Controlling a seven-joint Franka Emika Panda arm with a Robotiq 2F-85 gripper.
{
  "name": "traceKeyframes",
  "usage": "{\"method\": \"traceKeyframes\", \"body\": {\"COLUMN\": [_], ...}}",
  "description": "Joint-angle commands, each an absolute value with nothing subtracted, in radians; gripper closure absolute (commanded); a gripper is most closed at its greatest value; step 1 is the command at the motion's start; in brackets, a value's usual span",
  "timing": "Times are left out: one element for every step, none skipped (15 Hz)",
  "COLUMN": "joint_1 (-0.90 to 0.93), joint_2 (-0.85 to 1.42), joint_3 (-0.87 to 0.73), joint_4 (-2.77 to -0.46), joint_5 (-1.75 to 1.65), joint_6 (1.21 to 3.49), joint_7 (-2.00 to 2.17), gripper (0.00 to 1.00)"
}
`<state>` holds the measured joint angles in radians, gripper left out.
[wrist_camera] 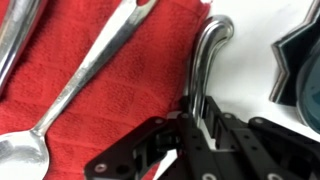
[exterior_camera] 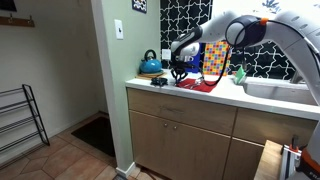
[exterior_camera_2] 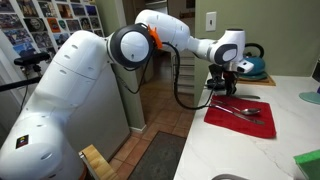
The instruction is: Remove the knife at the far right and use it to slide the towel slightly to the right then place it on the worktop on the left side of the towel, pick up the remaining knife on the towel and place it next to the one on the worktop
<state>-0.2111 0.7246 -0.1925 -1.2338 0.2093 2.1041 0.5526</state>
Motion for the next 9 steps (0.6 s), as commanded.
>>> {"method": "traceKeyframes", "body": {"joint_1": [-0.196,-0.194,-0.194,-0.190,-0.191,-0.197,-0.198,-0.200,-0.201], "joint_2": [0.700,0.693,0.687,0.678,0.670,0.667,0.657,0.648,0.640], "joint_3": [-0.218,-0.221,-0.222,-0.228,-0.230,-0.228,-0.230,-0.230,-0.232], "joint_4": [-1.275,-1.285,-1.292,-1.308,-1.319,-1.319,-1.332,-1.345,-1.357], "joint_5": [0.172,0.168,0.164,0.161,0.154,0.145,0.134,0.126,0.116], "joint_6": [2.039,2.037,2.034,2.036,2.032,2.021,2.015,2.009,2.004], "joint_7": [0.605,0.607,0.604,0.598,0.588,0.581,0.571,0.556,0.541], "gripper": [0.95,0.95,0.95,0.95,0.95,0.95,0.95,0.95,0.95]}}
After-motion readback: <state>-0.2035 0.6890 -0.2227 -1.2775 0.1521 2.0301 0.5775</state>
